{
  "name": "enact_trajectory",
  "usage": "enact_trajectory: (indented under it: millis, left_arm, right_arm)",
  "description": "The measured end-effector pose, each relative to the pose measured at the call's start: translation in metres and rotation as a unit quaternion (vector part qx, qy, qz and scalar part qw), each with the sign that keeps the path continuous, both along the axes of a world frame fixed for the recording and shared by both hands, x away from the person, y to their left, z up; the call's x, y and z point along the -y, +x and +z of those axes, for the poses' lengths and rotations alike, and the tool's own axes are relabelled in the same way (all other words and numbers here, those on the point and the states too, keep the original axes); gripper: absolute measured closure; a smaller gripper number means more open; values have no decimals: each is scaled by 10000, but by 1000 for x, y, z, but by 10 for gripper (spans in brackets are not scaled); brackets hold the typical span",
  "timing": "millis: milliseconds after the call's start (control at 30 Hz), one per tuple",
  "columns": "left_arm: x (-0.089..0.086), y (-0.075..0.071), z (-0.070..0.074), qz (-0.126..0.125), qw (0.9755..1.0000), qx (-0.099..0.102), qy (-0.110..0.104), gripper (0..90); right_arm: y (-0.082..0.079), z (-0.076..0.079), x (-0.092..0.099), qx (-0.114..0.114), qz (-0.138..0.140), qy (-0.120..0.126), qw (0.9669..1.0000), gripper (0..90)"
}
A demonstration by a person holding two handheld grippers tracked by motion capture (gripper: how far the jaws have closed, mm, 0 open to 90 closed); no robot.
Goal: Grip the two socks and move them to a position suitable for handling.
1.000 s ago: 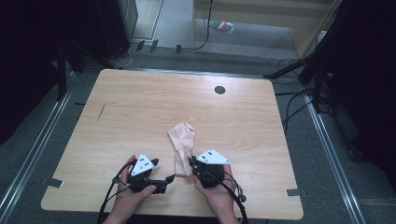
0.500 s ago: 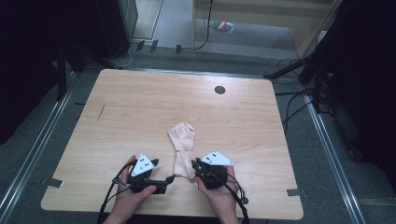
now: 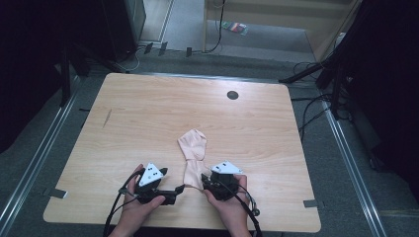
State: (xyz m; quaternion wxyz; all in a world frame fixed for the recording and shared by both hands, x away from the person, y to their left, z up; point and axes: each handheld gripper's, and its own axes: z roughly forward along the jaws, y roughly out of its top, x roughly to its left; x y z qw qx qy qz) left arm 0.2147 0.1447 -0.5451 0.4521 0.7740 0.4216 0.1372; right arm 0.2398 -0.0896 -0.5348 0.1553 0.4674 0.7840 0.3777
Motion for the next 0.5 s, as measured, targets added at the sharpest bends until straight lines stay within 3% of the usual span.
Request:
enact_trajectory:
  millis: [33, 100, 167, 300, 500]
  left_arm:
    - [0, 0, 0, 0, 10000, 0, 4, 145]
    - [1, 0, 0, 2, 10000, 3, 13, 145]
    - [2, 0, -1, -1, 10000, 1, 33, 145]
    - [4, 0, -2, -73, 9999, -17, 102, 145]
    - [15, -3, -5, -259, 9991, -20, 321, 145]
  right_arm:
    - [-2, 1, -2, 112, 106, -70, 9999, 722]
    - [-4, 1, -3, 123, 238, -34, 9996, 823]
    - [-5, 3, -3, 195, 304, -15, 9993, 869]
    - [-7, 10, -5, 378, 430, 24, 9984, 882]
    - [-10, 44, -12, 679, 734, 423, 9941, 885]
